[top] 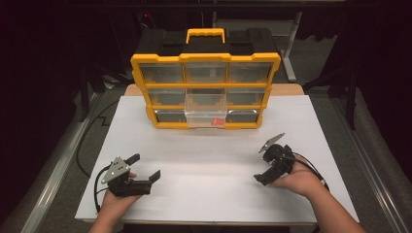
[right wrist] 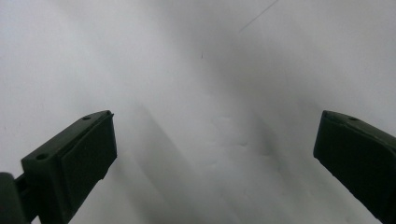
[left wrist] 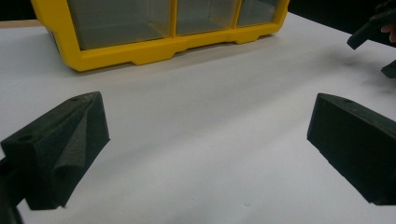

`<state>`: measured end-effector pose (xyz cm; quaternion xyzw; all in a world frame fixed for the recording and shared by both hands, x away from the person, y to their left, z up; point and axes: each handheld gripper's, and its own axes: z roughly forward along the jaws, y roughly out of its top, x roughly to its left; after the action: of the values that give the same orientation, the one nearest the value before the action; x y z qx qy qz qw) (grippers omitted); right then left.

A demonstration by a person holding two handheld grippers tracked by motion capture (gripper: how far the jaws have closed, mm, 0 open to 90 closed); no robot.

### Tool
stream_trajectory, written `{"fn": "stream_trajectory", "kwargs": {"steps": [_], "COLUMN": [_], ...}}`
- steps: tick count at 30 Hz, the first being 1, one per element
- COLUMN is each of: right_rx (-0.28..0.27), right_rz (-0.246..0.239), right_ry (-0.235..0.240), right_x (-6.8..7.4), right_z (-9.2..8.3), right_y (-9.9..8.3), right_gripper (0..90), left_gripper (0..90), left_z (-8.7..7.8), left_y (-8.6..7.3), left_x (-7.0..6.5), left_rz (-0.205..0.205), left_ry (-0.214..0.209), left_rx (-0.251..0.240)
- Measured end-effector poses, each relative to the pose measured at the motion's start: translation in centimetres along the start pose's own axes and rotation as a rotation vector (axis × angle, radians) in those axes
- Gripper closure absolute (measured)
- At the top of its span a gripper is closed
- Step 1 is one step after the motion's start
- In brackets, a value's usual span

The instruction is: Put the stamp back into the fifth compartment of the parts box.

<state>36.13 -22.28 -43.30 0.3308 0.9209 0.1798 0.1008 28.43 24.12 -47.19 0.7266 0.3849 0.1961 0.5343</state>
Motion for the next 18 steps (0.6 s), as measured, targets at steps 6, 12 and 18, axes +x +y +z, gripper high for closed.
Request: {"fn": "stream_trajectory", "kwargs": {"steps": [6, 12, 18], "right_rx": [-0.164, -0.312, -0.469], "right_rz": [0.070, 0.121, 0.187], "right_ry": [-0.003, -0.003, -0.005], "right_x": [0.4, 0.9, 1.3], "right_z": [0.9, 1.3, 1.1], "right_y": [-1.6, -2.7, -3.6], "right_gripper": [0.0, 0.0, 0.0], "left_gripper": [0.1, 0.1, 0.1], "left_z": [0.1, 0.1, 0.0], "left_y": [0.0, 0.0, 0.0], "left_x": [0.0, 0.1, 0.2], "left_rz": [-0.004, -0.008, -0.012], "left_ry": [-0.001, 0.002, 0.007], "left_rx": [0.001, 0.005, 0.005]}}
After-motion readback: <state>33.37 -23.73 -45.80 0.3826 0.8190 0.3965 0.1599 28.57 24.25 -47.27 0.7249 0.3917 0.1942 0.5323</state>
